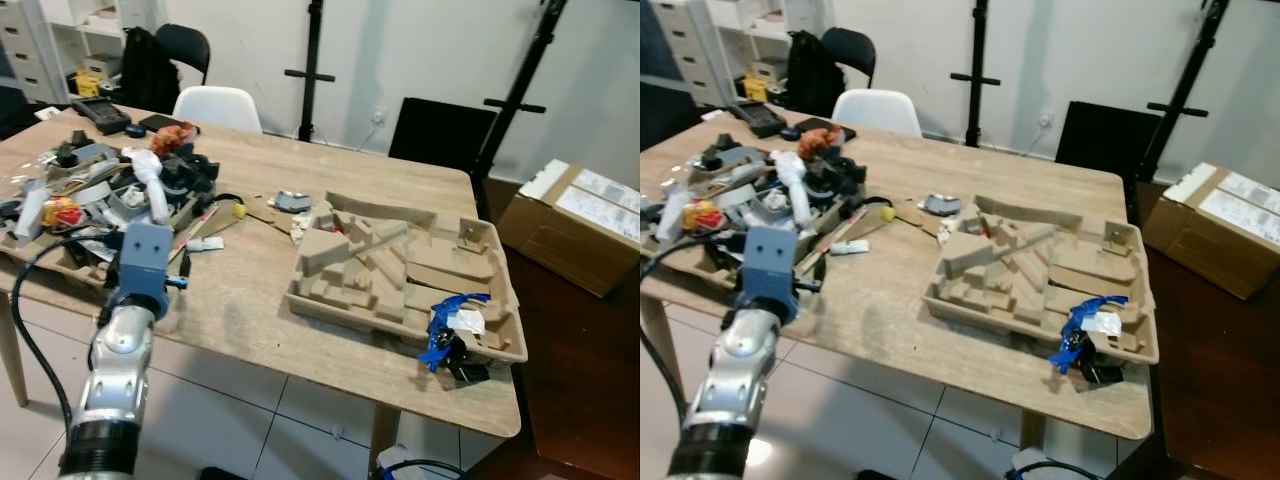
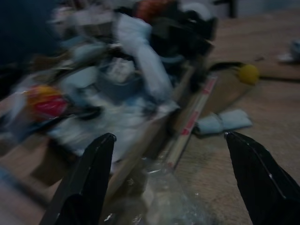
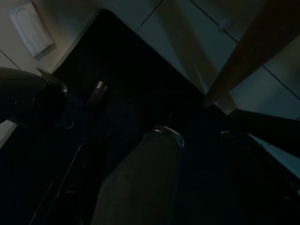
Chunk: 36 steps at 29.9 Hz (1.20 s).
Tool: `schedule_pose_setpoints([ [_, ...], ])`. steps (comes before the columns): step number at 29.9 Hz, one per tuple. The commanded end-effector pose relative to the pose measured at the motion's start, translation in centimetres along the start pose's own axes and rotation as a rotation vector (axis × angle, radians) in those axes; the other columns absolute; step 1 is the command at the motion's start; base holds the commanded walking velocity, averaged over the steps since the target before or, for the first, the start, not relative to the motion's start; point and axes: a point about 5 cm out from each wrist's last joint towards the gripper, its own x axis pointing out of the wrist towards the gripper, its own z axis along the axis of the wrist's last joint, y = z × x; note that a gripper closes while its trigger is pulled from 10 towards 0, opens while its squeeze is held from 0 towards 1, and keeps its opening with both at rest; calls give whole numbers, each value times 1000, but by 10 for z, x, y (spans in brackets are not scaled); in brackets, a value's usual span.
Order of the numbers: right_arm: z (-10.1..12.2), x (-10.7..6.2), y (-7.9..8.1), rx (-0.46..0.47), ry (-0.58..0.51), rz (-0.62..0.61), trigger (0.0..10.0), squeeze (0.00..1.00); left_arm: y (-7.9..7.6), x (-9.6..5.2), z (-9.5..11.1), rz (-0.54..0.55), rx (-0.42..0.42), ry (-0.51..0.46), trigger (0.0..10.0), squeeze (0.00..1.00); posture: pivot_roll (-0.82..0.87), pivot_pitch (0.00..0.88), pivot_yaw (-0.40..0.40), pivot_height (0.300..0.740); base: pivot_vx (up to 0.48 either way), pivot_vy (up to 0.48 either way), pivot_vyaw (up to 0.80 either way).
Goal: Picking trash to rubbish bin
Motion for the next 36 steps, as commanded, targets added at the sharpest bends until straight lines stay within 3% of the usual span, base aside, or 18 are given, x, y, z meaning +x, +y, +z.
schedule_pose_setpoints([
  [1, -11, -2, 2, 20, 32, 4, 10000, 0, 2, -5, -3, 47, 20, 36, 10000, 1000, 105, 118, -42, 740, 0, 0, 0],
  [5, -8, 0, 4, 12, 28, 14, 10000, 0, -6, -17, -7, 100, -38, 117, 10000, 1000, 110, 109, -40, 740, 0, 0, 0],
  [13, -6, 2, 6, -3, 25, 23, 10000, 0, 7, -24, -27, 234, -101, 236, 10000, 1000, 102, 111, -43, 740, 0, 0, 0],
  [20, -9, 1, 6, -10, 34, 26, 10000, 0, 26, -13, -41, 266, -105, 295, 10000, 1000, 106, 108, -47, 740, 0, 0, 0],
  [24, -10, 1, 7, -11, 35, 28, 10000, 0, 27, -2, -43, 181, -134, 283, 10000, 976, 104, 108, -48, 740, 0, 0, 0],
  [25, -10, 1, 7, -10, 35, 29, 10000, 0, 25, 2, -42, 138, -132, 272, 10000, 890, 102, 107, -47, 740, 0, 0, 0],
  [26, -10, 1, 7, -10, 35, 29, 10000, 0, 22, 5, -41, 104, -144, 260, 10000, 263, 101, 108, -47, 740, 0, 0, 0],
  [28, -11, 1, 7, -10, 34, 29, 10000, 0, 21, 7, -40, 85, -140, 256, 10000, 263, 100, 107, -47, 740, 0, 0, 0],
  [29, -11, 1, 8, -9, 34, 29, 10000, 0, 21, 8, -39, 74, -120, 255, 10000, 0, 99, 107, -46, 740, 0, 0, 0],
  [36, -13, 0, 8, -4, 32, 27, 10000, 0, 15, 16, -29, 26, -32, 194, 10000, 0, 98, 107, -44, 740, 0, 0, 0],
])
